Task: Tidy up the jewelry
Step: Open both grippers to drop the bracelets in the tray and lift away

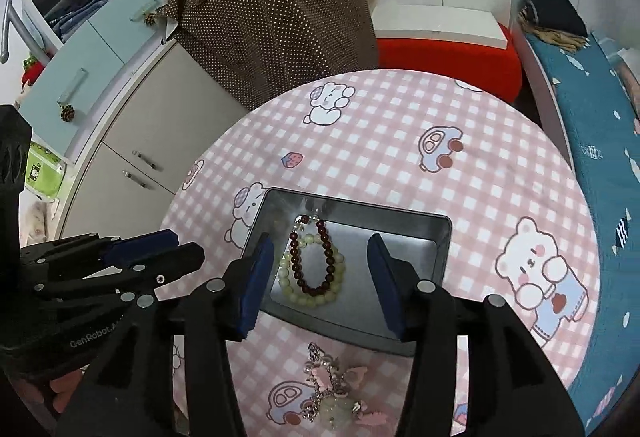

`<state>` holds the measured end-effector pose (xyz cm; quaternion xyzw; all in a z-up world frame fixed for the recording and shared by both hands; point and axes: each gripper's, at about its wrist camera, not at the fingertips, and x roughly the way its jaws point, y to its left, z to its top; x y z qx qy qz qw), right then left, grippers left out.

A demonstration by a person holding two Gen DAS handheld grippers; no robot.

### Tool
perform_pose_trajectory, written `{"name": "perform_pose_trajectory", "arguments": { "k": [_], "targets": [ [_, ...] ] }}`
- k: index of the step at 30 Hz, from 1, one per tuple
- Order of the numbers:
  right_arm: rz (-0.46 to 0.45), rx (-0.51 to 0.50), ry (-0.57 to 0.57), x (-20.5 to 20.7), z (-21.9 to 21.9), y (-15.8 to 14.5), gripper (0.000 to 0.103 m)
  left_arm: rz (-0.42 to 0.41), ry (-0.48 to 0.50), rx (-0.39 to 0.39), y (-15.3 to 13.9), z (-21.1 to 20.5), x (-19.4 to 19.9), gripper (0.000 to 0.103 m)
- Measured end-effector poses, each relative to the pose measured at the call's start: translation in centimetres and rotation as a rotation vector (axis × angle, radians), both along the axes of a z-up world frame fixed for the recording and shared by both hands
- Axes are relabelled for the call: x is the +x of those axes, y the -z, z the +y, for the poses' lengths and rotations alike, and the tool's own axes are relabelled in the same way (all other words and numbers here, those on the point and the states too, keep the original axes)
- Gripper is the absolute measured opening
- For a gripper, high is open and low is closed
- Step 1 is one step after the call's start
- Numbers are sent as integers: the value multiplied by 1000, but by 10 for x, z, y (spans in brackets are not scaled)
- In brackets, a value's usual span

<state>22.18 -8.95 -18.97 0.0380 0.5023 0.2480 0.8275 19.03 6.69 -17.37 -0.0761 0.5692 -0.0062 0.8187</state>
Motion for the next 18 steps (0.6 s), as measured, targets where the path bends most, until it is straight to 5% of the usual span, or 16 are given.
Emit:
{"name": "perform_pose_trajectory", "arguments": {
  "k": [12,18],
  "targets": [
    [-60,-15,65,-27,-12,-16,57,-30,46,13,-13,-12,-19,31],
    [-93,-32,127,-48,-25,-23,70,-31,73,16,-14,-18,-33,47]
  ]
}}
